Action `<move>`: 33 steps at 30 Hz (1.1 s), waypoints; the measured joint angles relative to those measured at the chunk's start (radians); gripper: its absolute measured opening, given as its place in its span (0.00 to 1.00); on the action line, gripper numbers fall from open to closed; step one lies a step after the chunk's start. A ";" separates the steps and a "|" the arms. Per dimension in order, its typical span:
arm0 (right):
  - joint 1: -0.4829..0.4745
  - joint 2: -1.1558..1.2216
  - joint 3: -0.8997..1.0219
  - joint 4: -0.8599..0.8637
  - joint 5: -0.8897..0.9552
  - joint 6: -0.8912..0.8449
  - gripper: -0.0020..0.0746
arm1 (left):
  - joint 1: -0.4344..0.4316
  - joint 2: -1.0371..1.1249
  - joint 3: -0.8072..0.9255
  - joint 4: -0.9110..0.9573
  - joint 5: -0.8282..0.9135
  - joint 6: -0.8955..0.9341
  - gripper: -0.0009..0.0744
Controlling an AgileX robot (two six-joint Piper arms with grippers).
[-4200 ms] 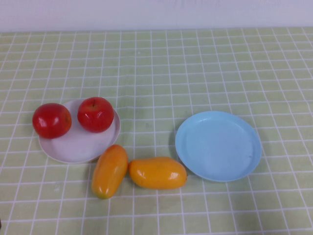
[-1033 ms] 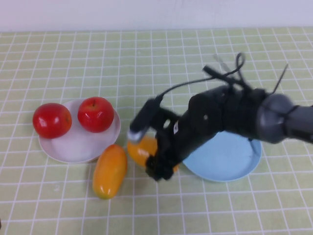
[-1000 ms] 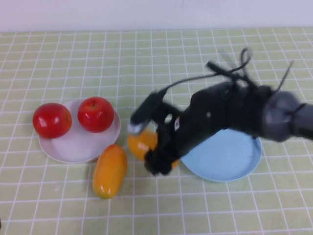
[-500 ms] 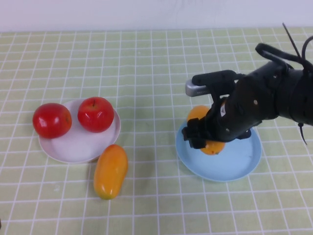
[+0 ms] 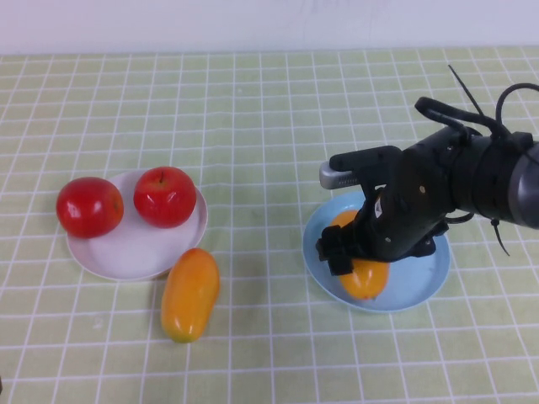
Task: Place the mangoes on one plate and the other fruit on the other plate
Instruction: Put another type of fruit in the right plate
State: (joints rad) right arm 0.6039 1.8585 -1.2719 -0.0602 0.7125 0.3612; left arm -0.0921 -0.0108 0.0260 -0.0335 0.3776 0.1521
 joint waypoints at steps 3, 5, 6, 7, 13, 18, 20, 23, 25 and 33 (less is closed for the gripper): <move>0.000 -0.011 -0.004 0.000 0.036 0.000 0.91 | 0.000 0.000 0.000 0.000 0.000 0.000 0.01; 0.000 -0.032 -0.009 -0.002 0.053 0.000 0.92 | 0.000 0.000 0.000 0.000 0.000 0.000 0.01; 0.000 -0.048 -0.011 -0.006 0.058 0.000 0.92 | 0.000 0.000 0.000 0.000 0.000 0.000 0.01; 0.000 -0.063 -0.011 -0.006 0.062 0.000 0.93 | 0.000 0.000 0.000 0.000 0.000 0.000 0.01; 0.032 -0.159 -0.032 -0.002 0.081 0.046 0.93 | 0.000 0.000 0.000 0.000 0.000 0.000 0.01; 0.135 -0.137 -0.090 0.084 0.047 0.055 0.93 | 0.000 0.000 0.000 0.000 0.000 0.000 0.01; 0.175 -0.097 -0.124 0.113 0.031 0.055 0.93 | 0.000 0.000 0.000 0.000 0.000 0.000 0.01; 0.212 -0.016 -0.189 0.151 0.026 0.055 0.93 | 0.000 0.000 0.000 0.000 0.000 0.000 0.01; 0.233 0.044 -0.240 0.176 0.025 0.055 0.93 | 0.000 0.000 0.000 0.000 0.000 0.000 0.01; 0.262 0.208 -0.376 0.260 0.027 0.055 0.93 | 0.000 0.000 0.000 0.000 0.000 0.000 0.01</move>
State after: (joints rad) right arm 0.8657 2.0668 -1.6478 0.2001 0.7398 0.4157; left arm -0.0921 -0.0108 0.0260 -0.0335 0.3776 0.1521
